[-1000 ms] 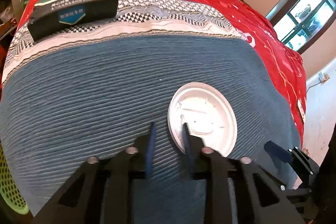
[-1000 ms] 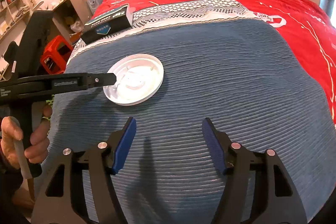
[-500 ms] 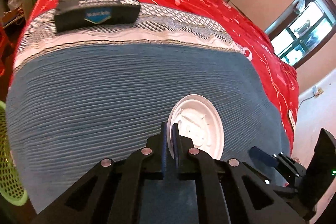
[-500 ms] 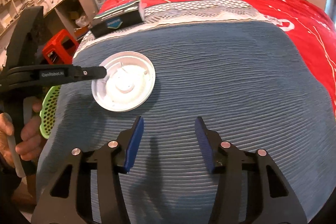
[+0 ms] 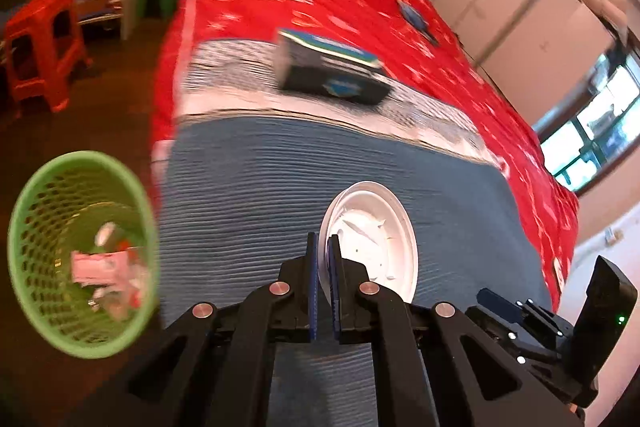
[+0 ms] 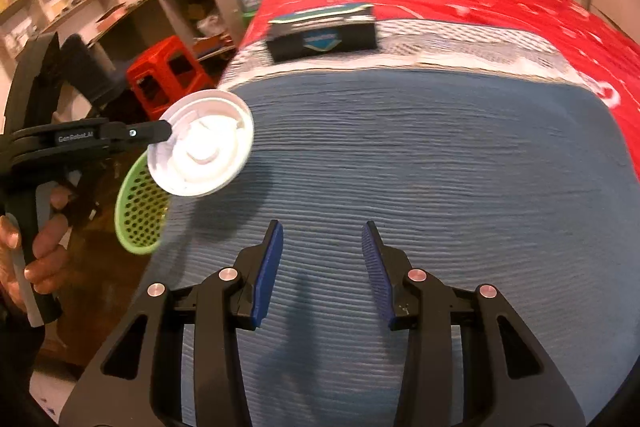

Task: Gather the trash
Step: 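Carry the white plate over the wastebasket and open the left tool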

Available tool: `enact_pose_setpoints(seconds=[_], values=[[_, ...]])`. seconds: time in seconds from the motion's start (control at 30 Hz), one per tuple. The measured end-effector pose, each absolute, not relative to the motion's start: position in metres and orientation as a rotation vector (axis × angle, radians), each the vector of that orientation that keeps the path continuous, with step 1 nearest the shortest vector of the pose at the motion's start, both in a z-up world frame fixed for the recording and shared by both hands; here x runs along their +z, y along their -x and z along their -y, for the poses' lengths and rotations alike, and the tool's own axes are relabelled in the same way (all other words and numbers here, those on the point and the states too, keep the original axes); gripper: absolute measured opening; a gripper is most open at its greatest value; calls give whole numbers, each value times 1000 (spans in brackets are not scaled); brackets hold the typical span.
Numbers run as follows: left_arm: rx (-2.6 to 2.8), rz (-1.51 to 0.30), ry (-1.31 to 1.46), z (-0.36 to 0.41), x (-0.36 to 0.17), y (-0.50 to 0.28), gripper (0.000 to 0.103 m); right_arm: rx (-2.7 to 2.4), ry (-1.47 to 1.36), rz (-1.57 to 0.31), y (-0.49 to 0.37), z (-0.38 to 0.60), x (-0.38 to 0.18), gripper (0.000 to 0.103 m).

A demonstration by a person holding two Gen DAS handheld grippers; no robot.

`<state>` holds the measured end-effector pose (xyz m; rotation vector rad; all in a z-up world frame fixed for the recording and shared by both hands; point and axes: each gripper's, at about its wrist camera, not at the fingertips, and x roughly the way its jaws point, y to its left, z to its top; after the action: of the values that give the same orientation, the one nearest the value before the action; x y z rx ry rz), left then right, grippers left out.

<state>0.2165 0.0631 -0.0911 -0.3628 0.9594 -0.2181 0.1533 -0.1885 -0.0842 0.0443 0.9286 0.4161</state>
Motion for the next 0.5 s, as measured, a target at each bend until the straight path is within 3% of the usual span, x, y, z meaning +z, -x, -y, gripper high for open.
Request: enact_pose_setpoints(seconds=[0.5], values=[[107, -948, 393, -223, -116, -171, 5, 602, 38, -940, -160, 67, -82, 42]])
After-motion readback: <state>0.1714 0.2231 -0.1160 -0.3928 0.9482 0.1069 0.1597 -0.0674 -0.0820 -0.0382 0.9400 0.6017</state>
